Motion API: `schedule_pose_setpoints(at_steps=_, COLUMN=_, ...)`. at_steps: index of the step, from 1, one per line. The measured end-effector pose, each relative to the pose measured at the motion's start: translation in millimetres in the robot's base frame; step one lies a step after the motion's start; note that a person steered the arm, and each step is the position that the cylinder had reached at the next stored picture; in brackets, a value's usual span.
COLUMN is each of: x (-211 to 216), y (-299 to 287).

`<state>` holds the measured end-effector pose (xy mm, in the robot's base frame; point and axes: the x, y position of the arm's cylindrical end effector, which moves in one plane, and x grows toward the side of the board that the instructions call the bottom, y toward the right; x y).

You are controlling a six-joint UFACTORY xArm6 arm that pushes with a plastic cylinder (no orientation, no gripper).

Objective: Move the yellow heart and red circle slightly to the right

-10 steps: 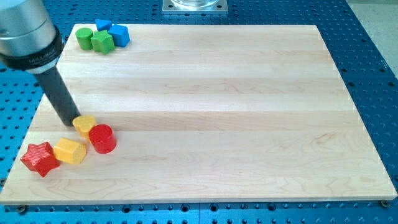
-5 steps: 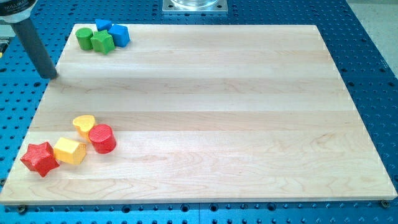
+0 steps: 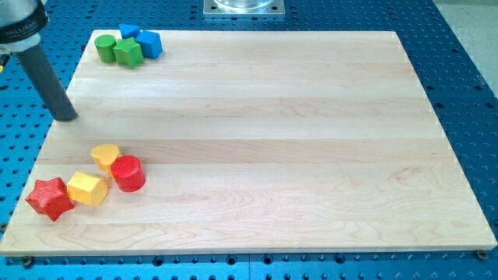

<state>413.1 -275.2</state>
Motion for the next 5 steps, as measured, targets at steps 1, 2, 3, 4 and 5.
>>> schedule_pose_setpoints(at_steps=1, x=26.3, y=5.2)
schedule_pose_setpoints(at_steps=2, x=81.5, y=7.4)
schedule_pose_setpoints(at_steps=3, x=80.4, y=35.3)
schedule_pose_setpoints(at_steps=4, x=80.4, y=81.8)
schedule_pose_setpoints(at_steps=5, x=23.7, y=121.3)
